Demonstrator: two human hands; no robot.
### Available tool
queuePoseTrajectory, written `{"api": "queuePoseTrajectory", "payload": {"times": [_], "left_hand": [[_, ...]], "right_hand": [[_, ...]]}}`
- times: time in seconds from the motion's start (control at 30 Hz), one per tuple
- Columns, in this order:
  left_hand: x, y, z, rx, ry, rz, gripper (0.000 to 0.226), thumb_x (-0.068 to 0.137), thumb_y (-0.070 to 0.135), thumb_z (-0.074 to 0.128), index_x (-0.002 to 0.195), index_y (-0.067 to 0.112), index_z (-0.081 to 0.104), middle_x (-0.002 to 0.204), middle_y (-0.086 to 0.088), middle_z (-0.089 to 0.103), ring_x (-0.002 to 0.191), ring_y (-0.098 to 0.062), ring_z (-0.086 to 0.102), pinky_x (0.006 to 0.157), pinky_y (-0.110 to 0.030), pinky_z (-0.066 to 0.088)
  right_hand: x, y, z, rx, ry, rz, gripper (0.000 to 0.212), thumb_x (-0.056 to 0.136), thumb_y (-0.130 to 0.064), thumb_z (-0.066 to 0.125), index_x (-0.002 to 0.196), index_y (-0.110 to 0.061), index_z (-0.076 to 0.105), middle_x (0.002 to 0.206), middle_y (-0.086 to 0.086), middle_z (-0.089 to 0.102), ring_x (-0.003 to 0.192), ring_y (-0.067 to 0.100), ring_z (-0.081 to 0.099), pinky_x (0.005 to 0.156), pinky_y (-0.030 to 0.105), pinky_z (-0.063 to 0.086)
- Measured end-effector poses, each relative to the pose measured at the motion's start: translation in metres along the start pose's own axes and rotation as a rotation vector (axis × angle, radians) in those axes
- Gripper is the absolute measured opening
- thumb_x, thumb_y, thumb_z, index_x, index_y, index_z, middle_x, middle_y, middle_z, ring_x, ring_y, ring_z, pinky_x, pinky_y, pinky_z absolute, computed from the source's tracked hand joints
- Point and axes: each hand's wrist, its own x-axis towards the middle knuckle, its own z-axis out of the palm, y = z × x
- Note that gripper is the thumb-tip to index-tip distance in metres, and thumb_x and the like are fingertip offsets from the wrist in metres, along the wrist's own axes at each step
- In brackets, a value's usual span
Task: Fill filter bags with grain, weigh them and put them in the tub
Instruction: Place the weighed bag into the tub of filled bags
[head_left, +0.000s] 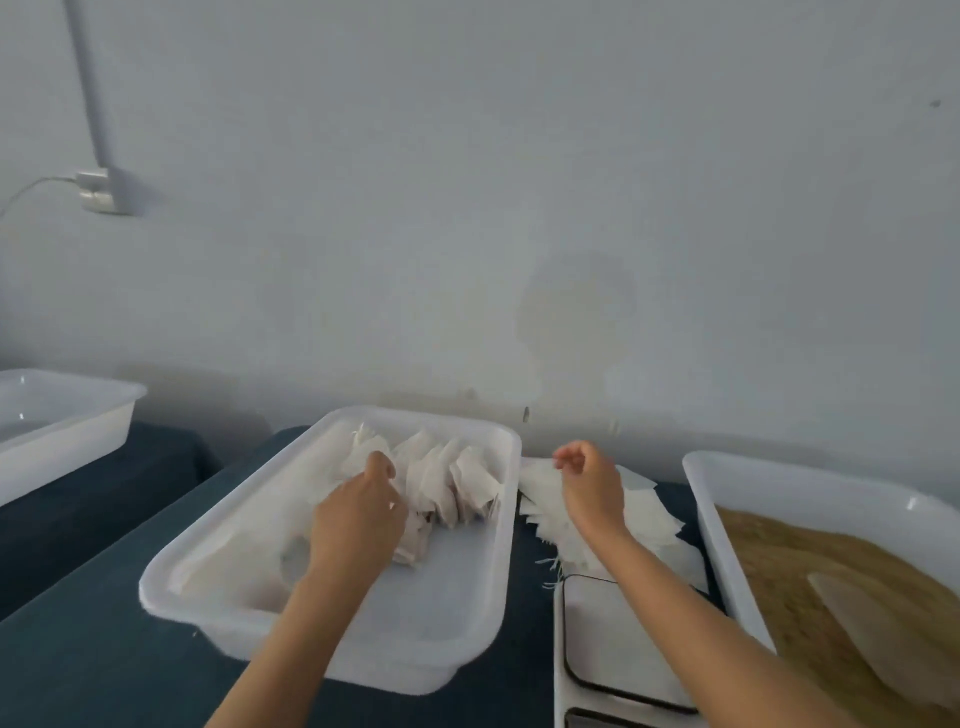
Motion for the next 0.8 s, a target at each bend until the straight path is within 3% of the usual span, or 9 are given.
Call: {"api": "queuePoseTrajectory", "payload": {"times": [0.1,0.2,0.27,0.33,0.5,0.7,0.8], "left_hand": [[-0.003,0.024,0.019,-0.033,-0.062,0.038,0.02,0.095,0.024,0.042,0.114,0.02,0.04,0.103,0.005,0.066,0.094,-0.021,0.062,0.071,-0.029,0.038],[-0.007,0.038,0.035,-0.015,-0.081,0.063,0.015,0.097,0.025,0.037,0.111,0.02,0.039,0.088,0.007,0.062,0.079,-0.018,0.059,0.066,-0.026,0.037],[-0.008,0.043,0.043,-0.034,-0.093,0.071,0.01,0.098,0.023,0.035,0.107,0.021,0.039,0.071,0.01,0.051,0.07,-0.016,0.054,0.063,-0.026,0.036],[-0.008,0.045,0.046,-0.029,-0.103,0.083,0.007,0.098,0.025,0.034,0.104,0.022,0.038,0.07,0.011,0.047,0.068,-0.014,0.052,0.063,-0.024,0.037],[-0.009,0.043,0.046,0.008,-0.121,0.069,0.007,0.099,0.025,0.034,0.104,0.022,0.037,0.082,0.008,0.056,0.069,-0.014,0.053,0.061,-0.023,0.037],[-0.011,0.041,0.046,0.047,-0.137,0.059,0.002,0.098,0.021,0.032,0.1,0.022,0.033,0.07,0.009,0.047,0.063,-0.012,0.049,0.056,-0.022,0.033],[-0.012,0.043,0.046,0.05,-0.131,0.062,0.001,0.098,0.021,0.032,0.099,0.022,0.033,0.066,0.011,0.043,0.061,-0.011,0.047,0.055,-0.022,0.031]], "right_hand": [[0.024,0.046,-0.019,-0.212,-0.026,0.221,0.019,0.091,-0.007,0.049,0.109,-0.009,0.056,0.116,0.009,0.06,0.106,0.026,0.055,0.081,0.029,0.04],[0.027,0.067,-0.025,-0.424,-0.187,0.236,0.032,0.084,-0.018,0.062,0.114,-0.016,0.05,0.12,0.005,0.054,0.11,0.024,0.053,0.091,0.033,0.042],[0.028,0.073,-0.024,-0.478,-0.226,0.224,0.036,0.084,-0.024,0.065,0.115,-0.018,0.048,0.121,0.002,0.054,0.111,0.022,0.052,0.091,0.032,0.04],[0.03,0.075,-0.021,-0.534,-0.234,0.197,0.032,0.085,-0.028,0.064,0.112,-0.019,0.049,0.119,-0.001,0.055,0.11,0.02,0.054,0.09,0.032,0.039],[0.032,0.075,-0.013,-0.588,-0.186,0.162,0.007,0.089,-0.025,0.052,0.085,-0.021,0.05,0.105,-0.002,0.063,0.098,0.021,0.058,0.089,0.032,0.04],[0.032,0.073,-0.011,-0.665,-0.172,0.13,0.015,0.084,-0.013,0.043,0.081,-0.017,0.057,0.093,0.002,0.064,0.083,0.025,0.054,0.077,0.03,0.039],[0.037,0.074,-0.016,-0.601,-0.202,0.162,0.022,0.08,-0.01,0.045,0.059,-0.017,0.041,0.068,0.0,0.049,0.07,0.024,0.046,0.06,0.025,0.03]]}}
